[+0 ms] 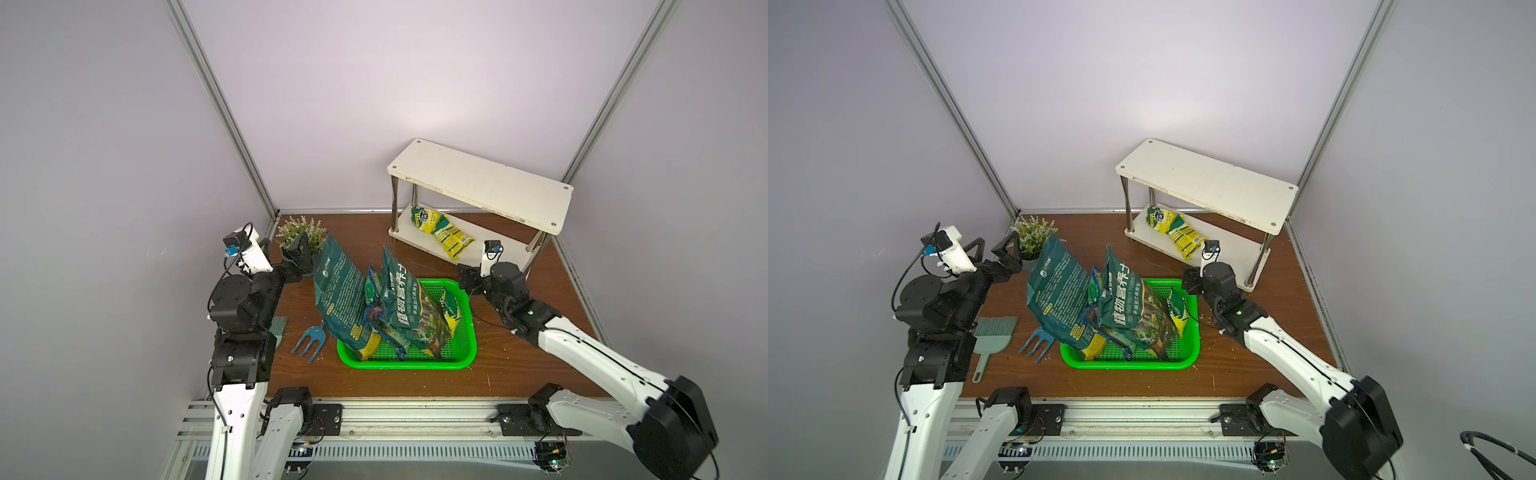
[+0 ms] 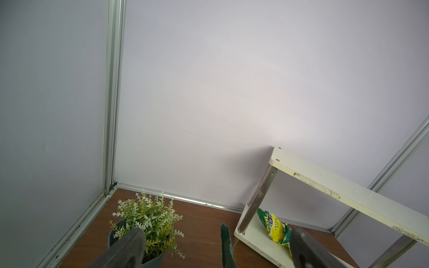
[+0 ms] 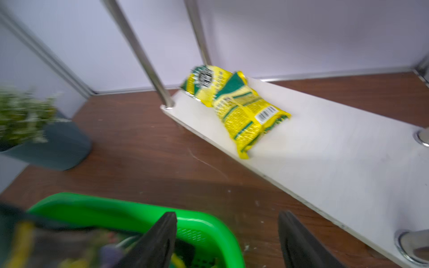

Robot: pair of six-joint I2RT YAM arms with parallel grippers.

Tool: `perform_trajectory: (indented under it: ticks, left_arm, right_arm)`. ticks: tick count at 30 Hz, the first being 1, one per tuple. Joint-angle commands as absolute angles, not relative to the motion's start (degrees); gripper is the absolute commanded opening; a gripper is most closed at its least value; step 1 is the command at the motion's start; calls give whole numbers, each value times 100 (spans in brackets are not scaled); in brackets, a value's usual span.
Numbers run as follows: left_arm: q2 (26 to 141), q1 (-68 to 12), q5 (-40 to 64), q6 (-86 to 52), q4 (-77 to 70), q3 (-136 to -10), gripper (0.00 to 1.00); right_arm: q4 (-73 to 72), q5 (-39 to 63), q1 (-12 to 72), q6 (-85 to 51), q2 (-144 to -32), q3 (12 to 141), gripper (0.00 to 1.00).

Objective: Take down the fertilizer bag from the shelf
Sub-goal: Pick up the fertilizer bag from the shelf.

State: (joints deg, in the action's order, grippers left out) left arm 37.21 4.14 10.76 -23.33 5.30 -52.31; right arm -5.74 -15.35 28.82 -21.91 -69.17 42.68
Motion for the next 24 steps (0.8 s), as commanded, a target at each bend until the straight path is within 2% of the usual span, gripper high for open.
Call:
perform_trajectory:
  ticks: [1,3,5,7,10,17,24]
  left_arm:
    - [3806,506,1401,-2455,408,-5218,100]
    - [4220,510,2030,-2538,435,-5284,100]
    - [4834,509,3193,-2659,431,-5488,100]
    - [5027,496,3728,-2866,198,-5457,100]
    - [4938,357,3584,-2784,223,-5395,100]
    - [5263,-435,3203,-2233,1312,-5865,100]
    - [5191,-668,2558,-1971,1897,-6024,100]
  right_arm:
    - [-1099,-893,2454,-2480,-7594,4705,79]
    - [-1190,-681,2281,-2509,-8081,5026,81]
    - [-1277,-578,2183,-2525,-8518,5333,83]
    - [-1371,-549,2132,-2505,-8819,5564,85]
    - [-1428,-582,2068,-2497,-9188,5864,86]
    - [-1447,-650,1959,-2584,-10050,6550,84]
    - [-1326,-873,1916,-2632,-10517,6886,81]
